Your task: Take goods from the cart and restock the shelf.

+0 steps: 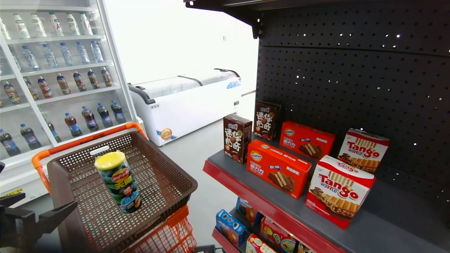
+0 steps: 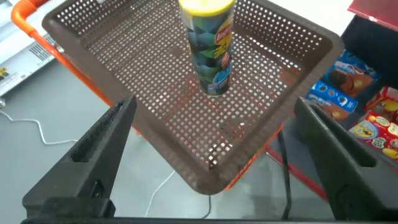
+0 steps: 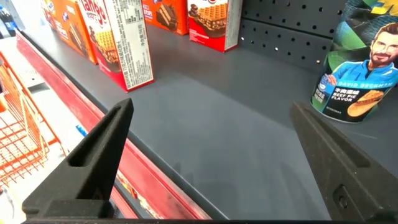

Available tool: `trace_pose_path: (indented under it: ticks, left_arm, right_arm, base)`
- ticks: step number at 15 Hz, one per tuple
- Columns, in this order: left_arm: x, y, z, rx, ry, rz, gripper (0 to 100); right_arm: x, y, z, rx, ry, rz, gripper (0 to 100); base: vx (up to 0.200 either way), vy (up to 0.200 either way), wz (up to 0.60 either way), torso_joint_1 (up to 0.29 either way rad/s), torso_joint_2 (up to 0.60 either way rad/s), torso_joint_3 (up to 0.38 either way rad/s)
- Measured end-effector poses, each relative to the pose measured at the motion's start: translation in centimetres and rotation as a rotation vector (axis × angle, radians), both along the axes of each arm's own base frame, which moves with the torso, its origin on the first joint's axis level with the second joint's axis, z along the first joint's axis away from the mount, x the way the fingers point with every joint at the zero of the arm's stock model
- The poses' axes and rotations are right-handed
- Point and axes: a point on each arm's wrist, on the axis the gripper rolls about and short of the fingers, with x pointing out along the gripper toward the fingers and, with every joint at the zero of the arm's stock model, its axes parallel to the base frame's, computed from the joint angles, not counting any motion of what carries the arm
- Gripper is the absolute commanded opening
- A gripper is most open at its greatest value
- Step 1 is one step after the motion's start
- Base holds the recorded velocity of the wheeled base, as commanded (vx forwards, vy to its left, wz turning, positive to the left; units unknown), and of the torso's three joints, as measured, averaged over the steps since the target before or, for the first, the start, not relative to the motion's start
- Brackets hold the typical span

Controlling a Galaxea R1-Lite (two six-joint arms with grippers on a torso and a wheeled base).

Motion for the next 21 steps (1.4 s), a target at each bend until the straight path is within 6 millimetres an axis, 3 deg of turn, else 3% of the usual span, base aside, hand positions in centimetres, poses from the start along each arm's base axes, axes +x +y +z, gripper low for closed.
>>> trace_pose_path:
  ticks: [7,16,21]
  left_arm:
    - [5.6,2.0,-2.0,-0.011,-0.007,0.012,100]
    - [10.4,3.1,-7.3,-0.047,0.040,-0.037,100]
    - [13.8,3.9,-10.1,-0.030,-0.018,-0.044,100]
  right_arm:
    - [0.0,0.0,0.0,0.000,0.000,0.000,100]
    - [0.0,0.0,0.0,0.000,0.000,0.000,100]
    - [0.0,0.0,0.0,0.000,0.000,0.000,100]
  base:
    - [0.000,0.000,0.00,0.000,0.00,0.000]
    - [0.000,0.000,0.00,0.000,0.00,0.000]
    - [0.000,0.000,0.00,0.000,0.00,0.000]
